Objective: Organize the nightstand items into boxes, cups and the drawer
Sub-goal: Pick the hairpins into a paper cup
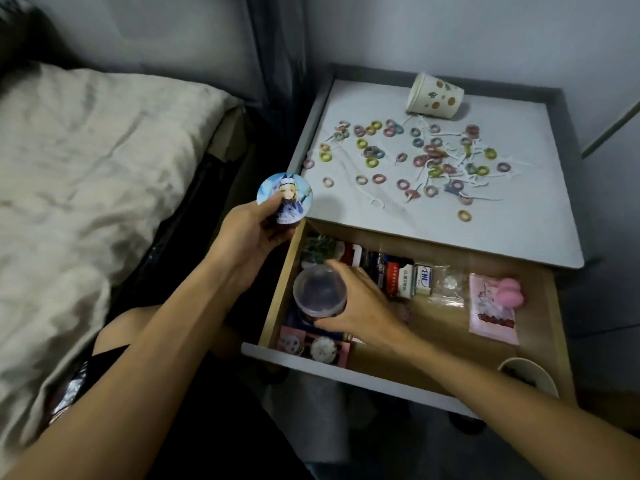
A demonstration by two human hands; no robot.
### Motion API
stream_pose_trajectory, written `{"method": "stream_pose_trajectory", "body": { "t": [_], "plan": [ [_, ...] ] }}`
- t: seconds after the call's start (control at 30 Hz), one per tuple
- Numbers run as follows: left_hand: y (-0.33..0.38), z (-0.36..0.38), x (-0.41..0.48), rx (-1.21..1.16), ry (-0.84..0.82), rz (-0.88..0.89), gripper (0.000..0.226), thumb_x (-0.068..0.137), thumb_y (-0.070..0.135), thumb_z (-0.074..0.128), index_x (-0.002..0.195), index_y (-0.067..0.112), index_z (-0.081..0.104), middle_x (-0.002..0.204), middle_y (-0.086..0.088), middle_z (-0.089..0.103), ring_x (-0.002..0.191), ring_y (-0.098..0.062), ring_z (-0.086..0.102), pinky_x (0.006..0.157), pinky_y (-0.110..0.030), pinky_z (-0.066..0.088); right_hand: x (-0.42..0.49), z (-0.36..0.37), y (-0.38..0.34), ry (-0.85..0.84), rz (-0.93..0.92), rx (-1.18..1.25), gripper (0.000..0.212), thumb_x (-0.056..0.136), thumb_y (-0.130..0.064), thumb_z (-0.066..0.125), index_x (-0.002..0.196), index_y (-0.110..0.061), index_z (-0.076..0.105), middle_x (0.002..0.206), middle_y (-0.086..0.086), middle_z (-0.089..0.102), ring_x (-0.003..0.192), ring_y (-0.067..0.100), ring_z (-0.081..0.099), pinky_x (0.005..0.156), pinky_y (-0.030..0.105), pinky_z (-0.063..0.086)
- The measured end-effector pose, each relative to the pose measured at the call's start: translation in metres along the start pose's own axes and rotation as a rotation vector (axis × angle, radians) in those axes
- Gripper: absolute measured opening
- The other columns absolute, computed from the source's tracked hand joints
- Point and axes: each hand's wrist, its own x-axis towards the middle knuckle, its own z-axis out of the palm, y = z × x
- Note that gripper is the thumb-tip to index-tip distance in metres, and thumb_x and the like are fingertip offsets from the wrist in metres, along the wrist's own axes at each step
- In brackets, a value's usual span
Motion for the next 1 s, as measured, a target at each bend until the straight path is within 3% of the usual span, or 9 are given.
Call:
{"method": "stream_pose_trajectory", "body": {
  "t": [0.17,0.3,0.43,0.53,0.67,0.83,1.0],
  "plan": [
    [0.000,-0.007,0.002,0.118,0.005,0.031,0.017,0.100,0.015,0.056,0.101,0.005,0.069,0.092,-0.012,0.074,0.079,-0.019,0.070,0.064,-0.022,0.056,0.013,0.019,0.005,-0.005,-0.067,-0.059,0.100,0.063,-0.030,0.089,0.145,-0.034,0.033,0.141,-0.009,0.045,0.122,-0.003,0.035,0.093,0.018,0.036],
    [-0.001,-0.008,0.002,0.163,0.019,0.026,0.014,0.100,0.015,0.056,0.099,0.007,0.068,0.091,-0.011,0.074,0.078,-0.018,0.070,0.062,-0.021,0.056,0.014,0.023,0.011,-0.035,-0.067,-0.052,0.105,0.067,-0.021,0.087,0.151,-0.030,0.026,0.148,-0.006,0.039,0.127,-0.001,0.034,0.101,0.024,0.042],
    [-0.004,-0.007,0.002,0.183,0.002,-0.008,0.017,0.100,0.016,0.056,0.104,0.004,0.067,0.088,-0.011,0.074,0.072,-0.015,0.070,0.061,-0.021,0.056,0.012,0.025,0.009,-0.080,-0.010,0.012,0.109,0.070,-0.017,0.086,0.154,-0.029,0.017,0.155,-0.004,0.031,0.137,0.009,0.034,0.104,0.023,0.038],
    [-0.004,-0.005,0.003,0.207,-0.011,-0.025,0.017,0.099,0.015,0.057,0.105,0.003,0.067,0.089,-0.012,0.075,0.070,-0.016,0.071,0.061,-0.020,0.056,0.012,0.020,0.008,-0.109,-0.016,0.028,0.112,0.071,-0.020,0.086,0.155,-0.027,0.013,0.158,-0.004,0.027,0.142,0.012,0.031,0.112,0.035,0.040],
    [-0.005,-0.002,0.004,0.233,-0.015,-0.044,0.018,0.099,0.013,0.056,0.110,0.002,0.067,0.089,-0.011,0.075,0.069,-0.015,0.072,0.061,-0.021,0.057,0.004,-0.007,-0.002,-0.157,0.025,0.074,0.122,0.071,-0.028,0.088,0.157,-0.030,0.002,0.164,-0.010,0.009,0.139,-0.002,0.014,0.114,0.026,0.025],
    [-0.009,0.004,0.001,0.385,-0.072,-0.060,0.019,0.098,0.011,0.058,0.111,0.001,0.067,0.095,-0.013,0.076,0.074,-0.015,0.072,0.059,-0.022,0.056,-0.001,-0.042,-0.034,0.054,-0.009,0.163,0.121,0.069,-0.040,0.086,0.156,-0.035,0.002,0.160,-0.013,0.015,0.142,0.004,0.026,0.114,0.030,0.033],
    [-0.012,0.008,-0.002,0.490,-0.131,-0.081,0.018,0.096,0.009,0.061,0.111,0.001,0.065,0.102,-0.018,0.074,0.084,-0.021,0.072,0.074,-0.029,0.060,0.014,-0.045,-0.058,0.137,-0.118,0.015,0.104,0.077,-0.039,0.082,0.156,-0.021,0.018,0.156,-0.007,0.023,0.139,0.001,0.025,0.103,0.004,0.023]
  ]
}}
